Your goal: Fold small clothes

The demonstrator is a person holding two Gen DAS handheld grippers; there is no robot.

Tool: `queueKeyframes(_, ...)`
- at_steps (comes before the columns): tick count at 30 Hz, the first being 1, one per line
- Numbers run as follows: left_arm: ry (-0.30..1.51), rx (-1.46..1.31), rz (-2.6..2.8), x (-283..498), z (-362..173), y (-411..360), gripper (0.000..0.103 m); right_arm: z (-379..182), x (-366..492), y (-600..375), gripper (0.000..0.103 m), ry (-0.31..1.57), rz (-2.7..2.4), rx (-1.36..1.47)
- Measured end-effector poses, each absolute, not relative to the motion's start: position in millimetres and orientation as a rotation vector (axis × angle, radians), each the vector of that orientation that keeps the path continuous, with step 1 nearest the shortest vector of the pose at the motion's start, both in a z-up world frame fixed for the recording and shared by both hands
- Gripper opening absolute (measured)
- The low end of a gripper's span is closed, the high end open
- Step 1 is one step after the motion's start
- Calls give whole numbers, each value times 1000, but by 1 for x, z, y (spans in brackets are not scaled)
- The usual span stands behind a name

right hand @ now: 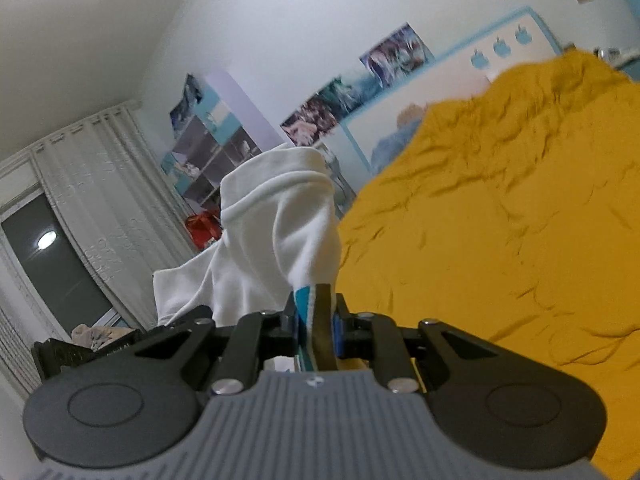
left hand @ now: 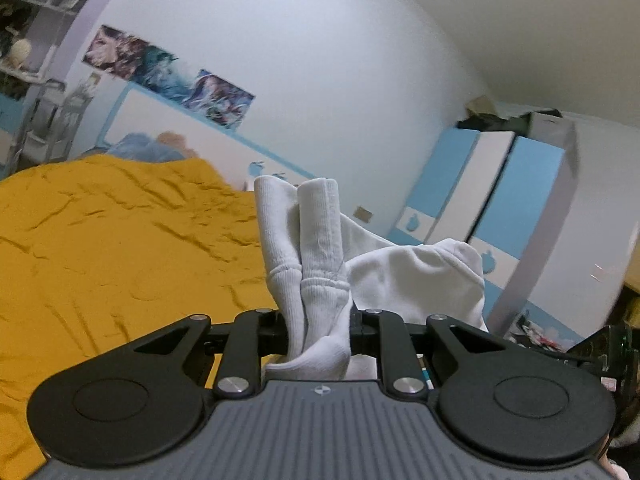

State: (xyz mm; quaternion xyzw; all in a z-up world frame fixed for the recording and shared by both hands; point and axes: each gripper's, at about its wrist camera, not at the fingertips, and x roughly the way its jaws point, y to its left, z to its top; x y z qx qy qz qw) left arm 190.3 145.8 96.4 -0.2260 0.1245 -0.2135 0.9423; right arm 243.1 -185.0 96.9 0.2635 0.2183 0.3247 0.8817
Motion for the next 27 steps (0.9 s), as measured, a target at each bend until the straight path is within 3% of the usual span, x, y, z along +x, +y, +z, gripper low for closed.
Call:
queueKeyframes(7,305,-439,-484,166,97,111,22,112,172,-237,10,461,649,564)
queueKeyframes(12,380,-436,-482,170,65,102,22,93,153,-259,10,512,610,557)
queueKeyframes(27,733,-496,-433,288,-49,114,22,-24,271,-251,10,811,507,588)
